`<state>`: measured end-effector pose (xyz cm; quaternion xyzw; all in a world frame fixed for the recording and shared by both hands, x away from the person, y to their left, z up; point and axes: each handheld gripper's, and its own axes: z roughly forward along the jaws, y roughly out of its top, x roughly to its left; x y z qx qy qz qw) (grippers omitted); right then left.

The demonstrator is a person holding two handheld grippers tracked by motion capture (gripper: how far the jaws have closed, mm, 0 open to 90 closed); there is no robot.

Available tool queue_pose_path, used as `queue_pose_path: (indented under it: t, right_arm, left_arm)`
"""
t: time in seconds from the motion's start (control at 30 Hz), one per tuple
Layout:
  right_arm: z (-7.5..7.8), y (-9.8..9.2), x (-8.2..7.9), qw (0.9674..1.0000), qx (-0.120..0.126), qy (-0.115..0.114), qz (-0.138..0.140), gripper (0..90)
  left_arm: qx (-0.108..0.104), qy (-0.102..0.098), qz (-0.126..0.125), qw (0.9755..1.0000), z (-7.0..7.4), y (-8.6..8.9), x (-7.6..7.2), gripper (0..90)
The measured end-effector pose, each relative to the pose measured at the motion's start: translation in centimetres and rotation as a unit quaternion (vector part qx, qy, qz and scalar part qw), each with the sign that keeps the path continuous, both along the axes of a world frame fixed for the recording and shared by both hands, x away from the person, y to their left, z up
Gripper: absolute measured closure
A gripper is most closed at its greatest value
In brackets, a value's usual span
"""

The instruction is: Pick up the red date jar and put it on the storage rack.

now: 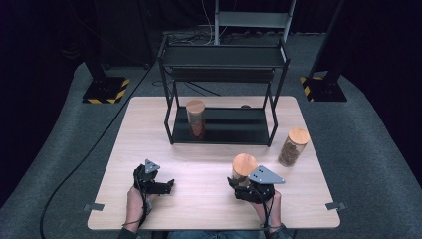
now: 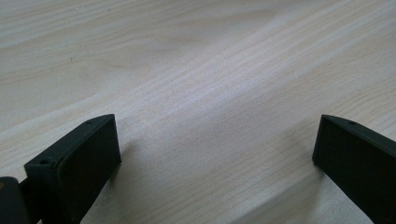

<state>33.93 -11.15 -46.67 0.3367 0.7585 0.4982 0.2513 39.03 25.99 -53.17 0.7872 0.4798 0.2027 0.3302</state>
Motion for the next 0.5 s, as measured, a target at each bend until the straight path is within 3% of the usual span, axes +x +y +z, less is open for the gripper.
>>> queue_pose_path:
  t: [0.5]
  right_arm:
    - [-0.11, 0.52, 0.85, 1.0000, -0.001, 0.001, 0.006, 24.8]
  left_arm:
    - [0.000, 0.000, 0.000, 1.0000, 0.00, 0.00, 0.00, 0.0]
